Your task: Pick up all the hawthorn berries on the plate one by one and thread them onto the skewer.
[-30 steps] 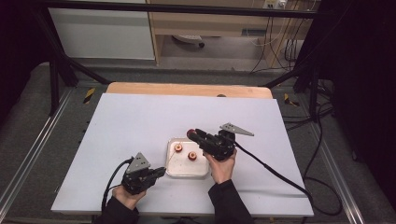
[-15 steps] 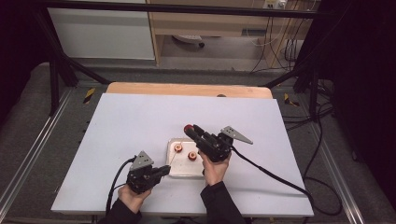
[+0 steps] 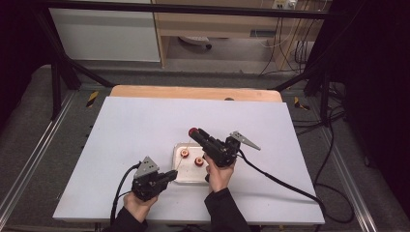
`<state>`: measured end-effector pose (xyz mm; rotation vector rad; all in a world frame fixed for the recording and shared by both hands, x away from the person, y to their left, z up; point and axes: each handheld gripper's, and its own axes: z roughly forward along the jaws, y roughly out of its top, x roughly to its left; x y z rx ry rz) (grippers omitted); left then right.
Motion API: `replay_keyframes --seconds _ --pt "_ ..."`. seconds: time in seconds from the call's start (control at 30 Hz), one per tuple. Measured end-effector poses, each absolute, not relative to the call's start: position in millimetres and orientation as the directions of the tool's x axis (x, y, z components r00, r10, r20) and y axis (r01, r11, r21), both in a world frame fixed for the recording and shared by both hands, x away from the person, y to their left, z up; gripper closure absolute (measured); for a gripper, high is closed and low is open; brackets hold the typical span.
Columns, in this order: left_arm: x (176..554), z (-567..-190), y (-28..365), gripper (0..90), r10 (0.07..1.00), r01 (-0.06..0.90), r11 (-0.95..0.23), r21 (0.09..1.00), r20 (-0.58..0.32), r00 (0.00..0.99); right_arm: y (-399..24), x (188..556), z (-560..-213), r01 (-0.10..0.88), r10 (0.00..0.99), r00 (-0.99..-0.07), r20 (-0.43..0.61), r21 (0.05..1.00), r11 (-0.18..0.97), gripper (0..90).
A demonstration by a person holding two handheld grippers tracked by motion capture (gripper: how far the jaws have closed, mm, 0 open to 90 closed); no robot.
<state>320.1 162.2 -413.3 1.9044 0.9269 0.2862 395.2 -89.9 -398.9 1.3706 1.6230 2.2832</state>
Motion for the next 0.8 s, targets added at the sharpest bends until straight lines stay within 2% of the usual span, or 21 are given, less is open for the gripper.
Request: replay_keyframes --seconds 0.8 --pt "320.8 -414.5 162.1 88.2 0.713 0.480 -0.242 0.843 -0.181 0.677 -88.4 394.2 -400.8 0.457 0.445 -0.615 0.651 0.755 -0.471 61.6"
